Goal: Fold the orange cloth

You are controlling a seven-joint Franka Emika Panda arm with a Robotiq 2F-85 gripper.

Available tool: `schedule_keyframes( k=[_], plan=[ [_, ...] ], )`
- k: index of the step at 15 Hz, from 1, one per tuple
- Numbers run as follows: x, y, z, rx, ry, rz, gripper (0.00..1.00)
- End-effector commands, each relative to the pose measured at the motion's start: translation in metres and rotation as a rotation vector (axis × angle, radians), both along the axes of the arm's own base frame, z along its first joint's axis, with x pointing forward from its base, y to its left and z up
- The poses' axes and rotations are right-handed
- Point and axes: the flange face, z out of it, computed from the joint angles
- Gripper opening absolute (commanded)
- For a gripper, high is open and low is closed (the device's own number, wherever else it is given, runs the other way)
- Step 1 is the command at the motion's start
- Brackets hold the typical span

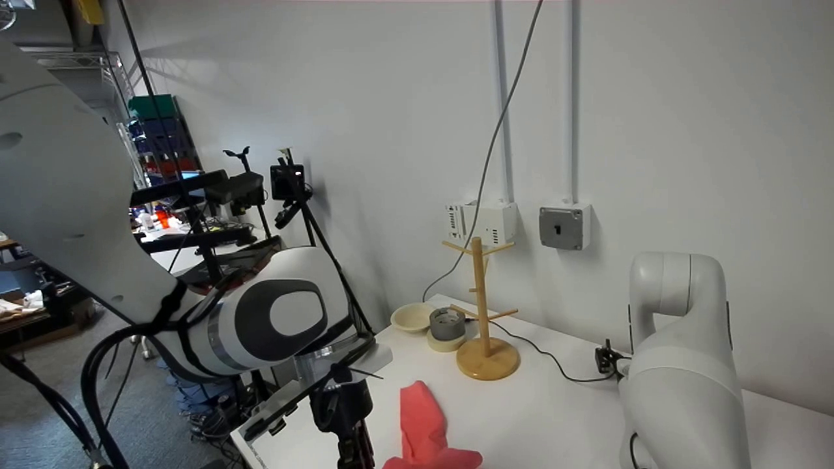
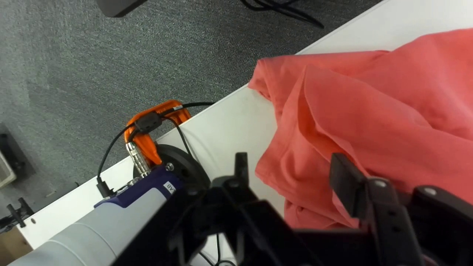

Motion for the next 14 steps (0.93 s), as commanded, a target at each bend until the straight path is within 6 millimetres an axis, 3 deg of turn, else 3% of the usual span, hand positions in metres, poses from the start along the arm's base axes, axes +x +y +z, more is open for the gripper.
schedule_keyframes(
  k=[1, 2, 3, 6, 9, 14],
  plan=[
    [-0.008, -0.002, 0.009, 0.033, -0.028, 0.018, 0.92],
    [0.009, 0.021, 0.007, 0.043, -0.036, 0.031, 0.99],
    [0.012, 0.030, 0.009, 0.060, -0.048, 0.046, 1.00],
    [0.022, 0.053, 0.011, 0.133, -0.087, 0.090, 1.00],
    [0.047, 0.089, 0.010, 0.194, -0.119, 0.143, 1.00],
    [0.083, 0.125, -0.002, 0.274, -0.164, 0.190, 1.00]
  ],
)
